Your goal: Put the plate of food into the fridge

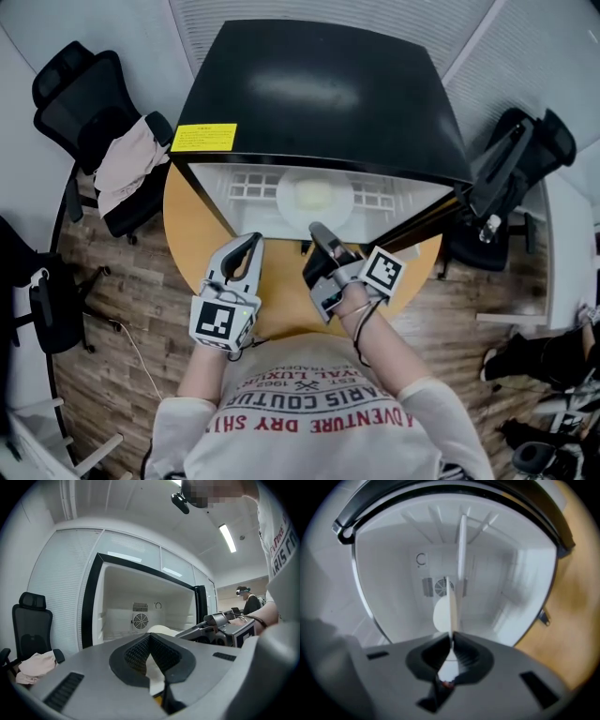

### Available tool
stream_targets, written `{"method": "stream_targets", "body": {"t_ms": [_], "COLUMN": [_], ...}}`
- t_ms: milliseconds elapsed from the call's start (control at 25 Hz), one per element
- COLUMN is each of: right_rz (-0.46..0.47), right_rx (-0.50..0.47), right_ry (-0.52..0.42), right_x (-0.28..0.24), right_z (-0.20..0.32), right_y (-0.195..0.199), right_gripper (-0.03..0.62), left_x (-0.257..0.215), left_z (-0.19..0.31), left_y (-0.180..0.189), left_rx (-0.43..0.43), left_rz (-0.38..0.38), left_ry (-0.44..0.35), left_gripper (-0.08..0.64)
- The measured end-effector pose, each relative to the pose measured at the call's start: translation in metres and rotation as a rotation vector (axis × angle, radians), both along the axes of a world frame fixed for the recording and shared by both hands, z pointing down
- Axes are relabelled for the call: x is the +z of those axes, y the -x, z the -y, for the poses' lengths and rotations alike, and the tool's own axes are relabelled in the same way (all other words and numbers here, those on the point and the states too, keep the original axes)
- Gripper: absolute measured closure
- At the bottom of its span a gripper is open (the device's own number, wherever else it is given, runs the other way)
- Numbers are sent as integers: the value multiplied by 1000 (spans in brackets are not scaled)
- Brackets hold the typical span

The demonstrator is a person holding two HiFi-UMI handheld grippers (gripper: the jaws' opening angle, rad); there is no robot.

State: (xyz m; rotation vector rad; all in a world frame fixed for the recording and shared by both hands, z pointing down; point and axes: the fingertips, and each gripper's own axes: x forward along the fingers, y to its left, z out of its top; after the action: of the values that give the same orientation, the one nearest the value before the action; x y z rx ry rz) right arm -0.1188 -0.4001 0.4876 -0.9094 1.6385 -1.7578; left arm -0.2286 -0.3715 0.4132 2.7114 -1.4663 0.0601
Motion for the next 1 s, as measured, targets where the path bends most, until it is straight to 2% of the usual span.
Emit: {"method": "stream_targets", "body": {"t_ms": [360, 600, 800, 1000], "right_rz": [-5, -72, -66, -94], "right_rx": [39, 47, 43, 46], "right_ry": [5, -36, -42, -39], "right_x": [2, -1, 5, 9], "right_z": [19, 32, 36, 41], "right_y": [2, 2, 2, 0], "right_gripper": [549, 529, 473, 447], "left_x": [6, 10, 13, 14], "left_z": [7, 8, 8, 10], "left_y": [2, -3, -2, -1], "left_rx": [-1, 15, 15, 9], "left_rz": [1, 3, 7, 7], "left_ry": [28, 38, 40, 43], "left_gripper": [534, 534, 534, 534]}}
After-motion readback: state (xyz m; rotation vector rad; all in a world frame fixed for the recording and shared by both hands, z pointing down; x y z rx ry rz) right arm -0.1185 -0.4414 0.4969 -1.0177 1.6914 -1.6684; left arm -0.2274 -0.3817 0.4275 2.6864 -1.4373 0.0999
